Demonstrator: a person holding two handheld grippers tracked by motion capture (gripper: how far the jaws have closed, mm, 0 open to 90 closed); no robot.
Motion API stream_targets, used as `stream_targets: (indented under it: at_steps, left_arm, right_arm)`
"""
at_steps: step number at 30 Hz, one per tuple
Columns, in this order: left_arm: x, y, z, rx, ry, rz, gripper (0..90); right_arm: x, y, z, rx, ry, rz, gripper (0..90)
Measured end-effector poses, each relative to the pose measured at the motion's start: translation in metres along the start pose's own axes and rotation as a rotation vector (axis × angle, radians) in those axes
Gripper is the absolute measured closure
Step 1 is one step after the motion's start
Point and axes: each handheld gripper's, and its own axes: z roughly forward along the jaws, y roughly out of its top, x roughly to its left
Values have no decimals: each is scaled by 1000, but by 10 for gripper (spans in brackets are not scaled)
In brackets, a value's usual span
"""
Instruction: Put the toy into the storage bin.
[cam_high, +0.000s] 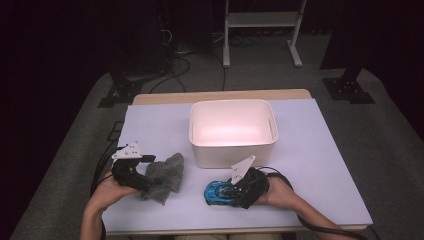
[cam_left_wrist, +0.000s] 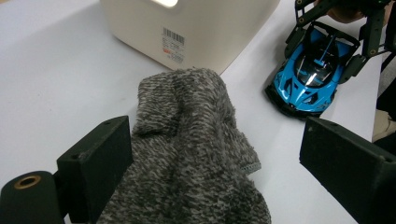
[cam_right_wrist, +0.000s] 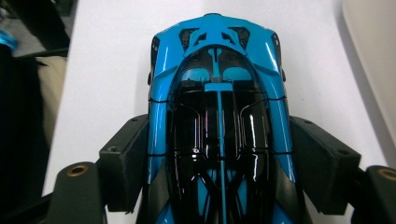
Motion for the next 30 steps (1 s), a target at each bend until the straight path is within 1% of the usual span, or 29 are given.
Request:
stream_targets:
  at_steps: [1,6,7,10,12,17,25,30]
  left_arm:
    - [0,0,0,0,0,1,85]
    - [0,0,0,1,0,4,85]
    - [0,0,0,2,0,3,85]
    - [0,0,1,5,-1,2,85]
    - [0,0,1,6,-2,2,85]
    - [1,-1,1,5,-2,0,85]
    - [1,-2,1,0,-2,-6,85]
    - [3,-4,0,-4,-1,-12,85]
  right_arm:
    - [0,0,0,-5,-7,3,255]
    - [-2,-1,-2,-17,11,17,255]
    - [-1,-1,-3,-19,9,9,255]
    - [2,3,-7,-27,15,6,255]
    - [3,6,-11,-27,14,-9,255]
    - [5,15,-28,-42,26,-16,255]
    - [11,33,-60,-64,35,-45,255]
    - [12,42,-75,-73,41,-49,254]
